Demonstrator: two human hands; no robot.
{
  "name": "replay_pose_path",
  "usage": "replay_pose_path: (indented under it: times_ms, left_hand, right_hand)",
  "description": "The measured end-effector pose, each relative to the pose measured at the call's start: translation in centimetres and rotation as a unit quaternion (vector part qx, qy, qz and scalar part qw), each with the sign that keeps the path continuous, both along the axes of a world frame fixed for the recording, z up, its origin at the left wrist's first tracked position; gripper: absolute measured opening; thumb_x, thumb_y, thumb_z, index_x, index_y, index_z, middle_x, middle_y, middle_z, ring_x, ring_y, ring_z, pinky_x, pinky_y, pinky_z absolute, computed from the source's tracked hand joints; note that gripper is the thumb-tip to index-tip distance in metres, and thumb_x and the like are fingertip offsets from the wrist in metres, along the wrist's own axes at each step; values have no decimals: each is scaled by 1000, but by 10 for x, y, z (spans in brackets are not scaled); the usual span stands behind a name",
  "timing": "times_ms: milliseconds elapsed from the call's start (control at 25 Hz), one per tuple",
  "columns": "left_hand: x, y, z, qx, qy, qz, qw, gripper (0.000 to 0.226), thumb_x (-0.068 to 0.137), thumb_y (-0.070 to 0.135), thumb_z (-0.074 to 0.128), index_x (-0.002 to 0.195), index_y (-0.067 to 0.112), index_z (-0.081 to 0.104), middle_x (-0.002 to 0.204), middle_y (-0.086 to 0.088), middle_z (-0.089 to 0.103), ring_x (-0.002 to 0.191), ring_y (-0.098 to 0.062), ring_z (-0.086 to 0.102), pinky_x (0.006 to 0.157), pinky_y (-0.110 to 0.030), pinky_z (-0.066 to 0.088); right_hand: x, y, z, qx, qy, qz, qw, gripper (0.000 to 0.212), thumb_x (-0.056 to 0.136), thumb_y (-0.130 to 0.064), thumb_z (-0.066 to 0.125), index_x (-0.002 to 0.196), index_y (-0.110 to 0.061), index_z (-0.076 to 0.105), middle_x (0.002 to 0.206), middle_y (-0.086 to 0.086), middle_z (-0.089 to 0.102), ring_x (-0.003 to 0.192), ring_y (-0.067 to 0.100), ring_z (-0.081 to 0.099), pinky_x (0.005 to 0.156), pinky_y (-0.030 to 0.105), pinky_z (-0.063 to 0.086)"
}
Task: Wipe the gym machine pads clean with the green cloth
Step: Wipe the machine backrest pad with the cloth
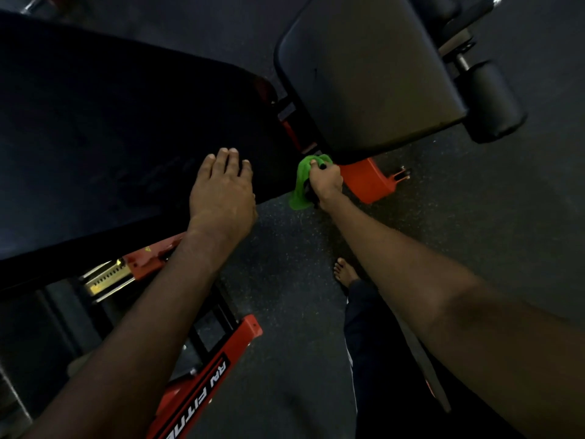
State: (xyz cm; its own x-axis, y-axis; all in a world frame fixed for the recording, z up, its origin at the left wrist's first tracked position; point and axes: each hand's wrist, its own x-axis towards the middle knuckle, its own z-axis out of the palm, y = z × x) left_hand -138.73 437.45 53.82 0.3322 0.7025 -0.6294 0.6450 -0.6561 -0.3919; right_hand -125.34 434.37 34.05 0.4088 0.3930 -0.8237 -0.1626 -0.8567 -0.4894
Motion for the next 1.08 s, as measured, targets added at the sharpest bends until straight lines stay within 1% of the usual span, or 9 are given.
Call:
replay_pose_path:
  times_ms: [120,240,320,440,600,800,880,1000,1080]
  left_hand:
    - [-3,2,1,-8,-31,15,999,64,105,38,32,158,9,12,166,-15,7,154,-28,4,125,-42,5]
    - [-3,4,8,-37,-130,66,989,61,105,36,36,157,9,21,165,-15,14,153,-27,11,125,-40,7]
    - [1,1,21,-33,-212,92,972,58,104,34,38,155,9,28,163,-15,22,152,-26,19,125,-40,11]
    - [9,-7,53,12,-303,123,945,51,103,31,42,150,10,41,157,-14,37,147,-26,32,121,-41,19]
    - [20,-35,102,75,-404,209,887,39,100,22,53,136,6,59,139,-17,58,131,-29,52,112,-41,34]
    - [2,-73,152,154,-431,305,835,33,101,24,52,129,12,64,130,-8,64,121,-27,57,107,-42,37]
    - [-13,-83,169,183,-432,337,816,32,101,24,51,127,13,65,126,-10,66,117,-29,58,105,-43,40]
    - [-47,-112,199,237,-434,382,781,30,99,24,51,120,13,68,116,-12,69,109,-33,62,98,-46,46]
    - [-70,-138,217,275,-432,406,757,34,94,29,48,116,14,70,111,-12,71,105,-34,64,93,-47,49]
  right_hand:
    - [16,0,5,-9,19,54,998,48,102,-34,55,139,-4,54,141,19,56,132,35,51,105,35,43]
    - [24,-9,24,4,-12,137,990,48,103,-33,53,140,-3,53,142,21,55,132,37,50,106,37,42]
    - [32,-19,44,8,-32,191,981,48,103,-34,53,140,-3,53,143,21,54,134,38,49,107,38,40]
    - [44,-33,78,20,-33,252,967,48,102,-35,53,139,-5,54,142,21,54,133,37,50,105,37,41]
    - [52,-56,117,18,-46,334,941,43,101,-34,55,133,-5,58,139,21,57,130,38,53,107,39,44]
    - [46,-60,175,64,-73,430,898,40,104,-27,51,130,3,57,135,26,58,128,41,53,105,41,41]
    - [35,-56,192,76,-81,446,888,42,103,-30,52,131,1,58,136,26,58,129,42,52,106,41,42]
    - [6,-48,225,103,-81,491,861,45,103,-34,53,134,-2,57,137,23,58,129,42,52,105,41,44]
    - [-18,-42,247,121,-78,520,842,46,102,-36,53,132,-1,58,136,22,59,127,41,54,102,40,46]
